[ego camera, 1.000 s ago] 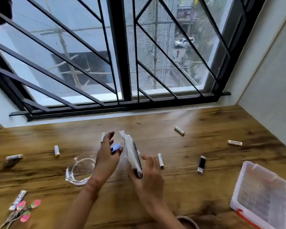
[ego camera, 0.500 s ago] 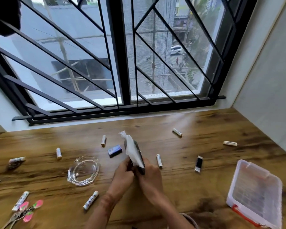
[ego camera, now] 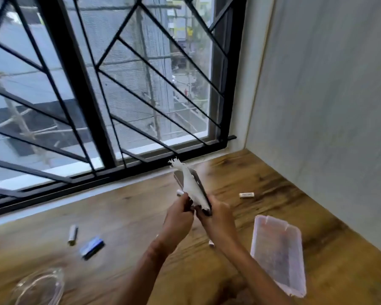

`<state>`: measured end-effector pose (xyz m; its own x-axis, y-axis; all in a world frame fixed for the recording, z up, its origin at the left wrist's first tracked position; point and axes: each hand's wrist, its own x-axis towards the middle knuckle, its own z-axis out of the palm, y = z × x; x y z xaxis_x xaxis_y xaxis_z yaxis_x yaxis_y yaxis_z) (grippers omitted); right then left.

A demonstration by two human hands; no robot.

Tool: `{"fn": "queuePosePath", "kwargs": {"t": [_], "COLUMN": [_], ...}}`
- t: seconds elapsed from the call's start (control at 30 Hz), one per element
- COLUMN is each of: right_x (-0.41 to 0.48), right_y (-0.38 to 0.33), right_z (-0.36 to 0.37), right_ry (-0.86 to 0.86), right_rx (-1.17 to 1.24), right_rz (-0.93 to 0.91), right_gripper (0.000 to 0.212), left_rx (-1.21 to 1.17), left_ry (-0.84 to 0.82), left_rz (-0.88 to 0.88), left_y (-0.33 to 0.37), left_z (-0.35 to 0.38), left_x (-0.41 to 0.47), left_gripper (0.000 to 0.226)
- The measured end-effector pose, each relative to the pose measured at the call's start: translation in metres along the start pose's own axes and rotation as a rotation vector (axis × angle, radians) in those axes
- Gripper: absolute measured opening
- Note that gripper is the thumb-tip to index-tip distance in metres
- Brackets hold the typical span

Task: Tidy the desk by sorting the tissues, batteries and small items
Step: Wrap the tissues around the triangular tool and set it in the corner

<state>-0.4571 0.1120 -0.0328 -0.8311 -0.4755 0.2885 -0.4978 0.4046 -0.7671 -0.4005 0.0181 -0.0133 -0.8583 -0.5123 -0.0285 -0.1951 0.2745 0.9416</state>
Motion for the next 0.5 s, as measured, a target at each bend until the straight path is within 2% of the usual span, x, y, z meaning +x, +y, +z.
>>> {"fn": "queuePosePath", "kwargs": {"t": [0.17, 0.27, 0.37, 0.5], "right_x": [0.041, 0.068, 0.099, 0.137], "right_y": [0.042, 0.066, 0.093, 0.127], "right_z": [-0.051, -0.078, -0.095, -0.105], "right_ry": [0.078, 0.105, 0.136, 0.15], "right_rx": [-0.048, -0.047, -0.041, 0.026], "right_rz": [0.062, 0.115, 0.18, 0.216], "right_gripper": [0.04, 0.037, 0.031, 0.034], "left_rx": [-0.025, -0.024, -0.04, -0.03], "left_ry": [-0.151, -0.244, -0.318, -0.409], "left_rz": [0.036, 0.047, 0.021, -0.012], "left_y": [0.03, 0.051, 0.067, 0.068], "left_z": [0.057, 0.085, 0.112, 0.147], "left_x": [0.046, 0.075, 0.11, 0.164], "left_gripper": [0.041, 0.038, 0.026, 0.037]}}
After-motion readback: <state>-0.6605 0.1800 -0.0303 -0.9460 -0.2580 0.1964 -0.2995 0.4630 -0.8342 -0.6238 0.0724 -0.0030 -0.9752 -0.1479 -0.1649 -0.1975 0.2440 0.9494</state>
